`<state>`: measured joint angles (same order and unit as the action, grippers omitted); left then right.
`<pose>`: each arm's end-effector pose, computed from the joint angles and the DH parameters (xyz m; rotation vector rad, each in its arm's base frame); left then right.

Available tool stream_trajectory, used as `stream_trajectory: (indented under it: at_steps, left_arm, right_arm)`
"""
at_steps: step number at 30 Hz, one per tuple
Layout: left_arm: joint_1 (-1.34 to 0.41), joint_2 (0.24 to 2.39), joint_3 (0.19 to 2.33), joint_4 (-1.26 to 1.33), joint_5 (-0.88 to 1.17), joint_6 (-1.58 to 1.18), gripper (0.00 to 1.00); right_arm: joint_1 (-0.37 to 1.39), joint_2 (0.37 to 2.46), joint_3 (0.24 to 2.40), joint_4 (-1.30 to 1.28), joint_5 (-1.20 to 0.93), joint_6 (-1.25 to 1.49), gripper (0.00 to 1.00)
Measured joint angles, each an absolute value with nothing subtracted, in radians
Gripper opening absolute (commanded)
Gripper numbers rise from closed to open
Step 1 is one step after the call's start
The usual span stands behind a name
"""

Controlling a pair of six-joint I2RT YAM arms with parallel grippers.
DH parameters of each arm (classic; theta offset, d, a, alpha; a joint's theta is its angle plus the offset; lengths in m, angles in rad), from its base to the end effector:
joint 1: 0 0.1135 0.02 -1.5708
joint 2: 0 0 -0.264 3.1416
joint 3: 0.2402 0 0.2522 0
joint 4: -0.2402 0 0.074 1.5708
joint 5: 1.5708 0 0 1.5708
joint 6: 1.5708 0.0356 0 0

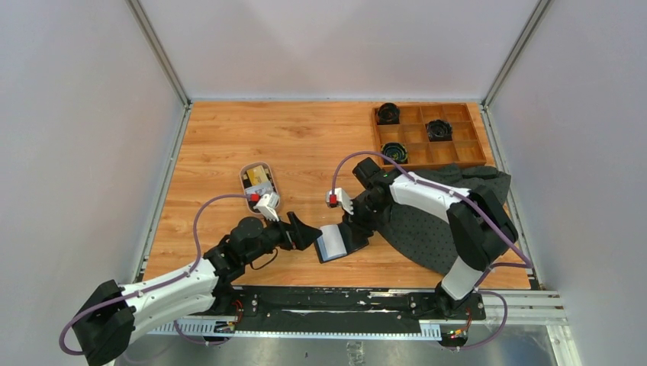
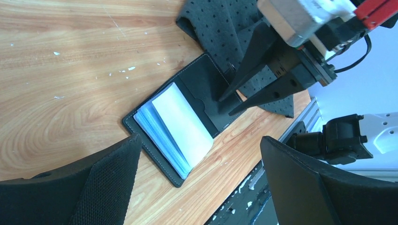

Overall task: Put the credit cards into the card holder
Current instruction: Open the card holder at the center of the board, then turn over the card slot in the card holder.

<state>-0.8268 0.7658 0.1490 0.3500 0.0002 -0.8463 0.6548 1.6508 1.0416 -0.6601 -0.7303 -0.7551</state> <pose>0.1151 -0.1250 0.1748 -0.0194 2.0047 -1.1362 0.2284 0.2053 0.1897 -1.8286 1.9126 0.9885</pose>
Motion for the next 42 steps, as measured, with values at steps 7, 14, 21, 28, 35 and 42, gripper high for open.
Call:
stream_trajectory:
  at_steps: [7, 14, 21, 28, 35, 42]
  left_arm:
    - [-0.827, 0.811, 0.15, 0.35, 0.023, -0.846, 0.86]
    - [-0.826, 0.93, 0.171, 0.382, 0.053, -0.854, 0.67]
    - [-0.826, 1.096, 0.205, 0.475, 0.094, -0.865, 0.54]
    - [-0.826, 1.205, 0.238, 0.525, 0.107, -0.856, 0.54]
    - [-0.826, 1.285, 0.251, 0.558, 0.121, -0.849, 0.53]
    - [-0.826, 1.366, 0.265, 0.651, 0.171, -0.855, 0.49]
  right_arm:
    - [0.655, 1.694, 1.06, -0.666, -0.696, -0.744, 0.26]
    - [0.658, 1.718, 1.074, -0.674, -0.688, -0.737, 0.25]
    - [0.659, 1.729, 1.09, -0.682, -0.69, -0.729, 0.25]
    - [0.661, 1.742, 1.09, -0.689, -0.691, -0.729, 0.24]
    - [0.661, 1.742, 1.09, -0.698, -0.692, -0.729, 0.24]
    - [0.661, 1.742, 1.091, -0.702, -0.696, -0.729, 0.24]
